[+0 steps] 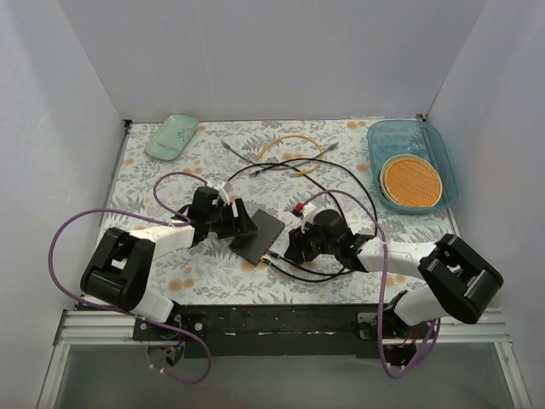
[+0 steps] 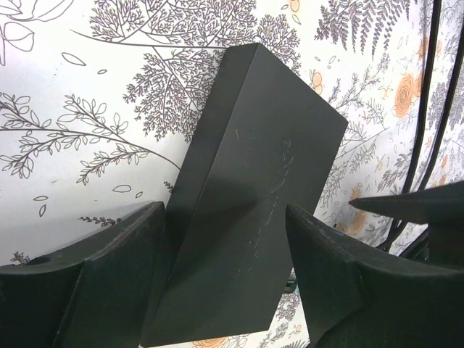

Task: Insert the plug into the switch port

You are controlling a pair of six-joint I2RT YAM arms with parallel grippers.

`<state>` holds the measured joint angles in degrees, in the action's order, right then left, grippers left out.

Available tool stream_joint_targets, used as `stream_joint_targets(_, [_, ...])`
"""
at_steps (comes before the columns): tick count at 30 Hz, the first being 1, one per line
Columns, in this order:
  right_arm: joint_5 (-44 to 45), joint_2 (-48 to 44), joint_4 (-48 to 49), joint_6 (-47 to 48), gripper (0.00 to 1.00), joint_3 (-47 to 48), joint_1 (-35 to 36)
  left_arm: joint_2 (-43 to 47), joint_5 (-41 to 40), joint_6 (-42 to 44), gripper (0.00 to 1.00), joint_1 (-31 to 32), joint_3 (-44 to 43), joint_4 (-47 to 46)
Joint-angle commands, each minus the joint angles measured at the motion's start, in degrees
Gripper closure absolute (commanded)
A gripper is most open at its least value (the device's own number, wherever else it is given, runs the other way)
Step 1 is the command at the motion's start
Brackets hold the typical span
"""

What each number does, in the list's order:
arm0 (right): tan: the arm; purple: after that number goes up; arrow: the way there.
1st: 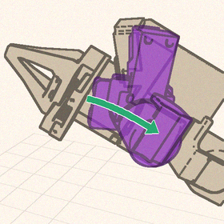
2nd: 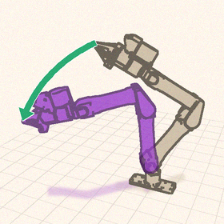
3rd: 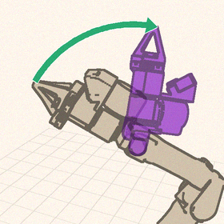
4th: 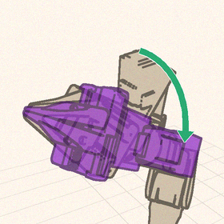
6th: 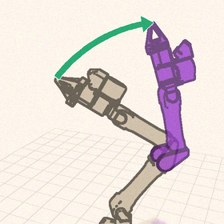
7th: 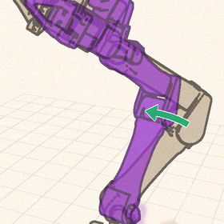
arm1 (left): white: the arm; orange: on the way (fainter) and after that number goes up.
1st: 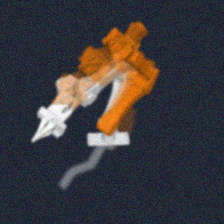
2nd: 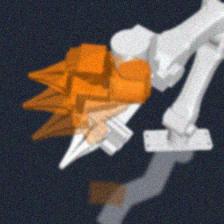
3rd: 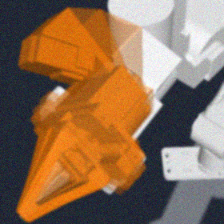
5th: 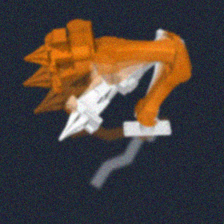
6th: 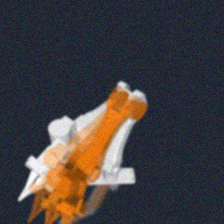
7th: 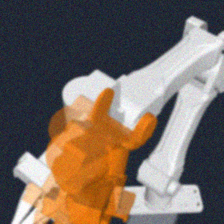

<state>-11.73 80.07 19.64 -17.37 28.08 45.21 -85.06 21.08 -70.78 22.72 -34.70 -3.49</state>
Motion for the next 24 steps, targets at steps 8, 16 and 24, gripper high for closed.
stream_joint_targets(8, [20.32,2.19,-7.94,9.1,0.45,6.73,13.14,1.03,0.1,0.38,0.32,0.57,-1.16,4.8])
stream_joint_targets(16, [26.49,7.55,-9.97,10.77,0.6,9.45,17.01,1.38,-0.51,0.56,0.32,0.57,-0.9,5.33])
stream_joint_targets(24, [26.85,5.99,-9.63,9.55,0.99,8.5,17.72,2.09,-0.87,0.65,0.32,0.57,-1.07,5.68])
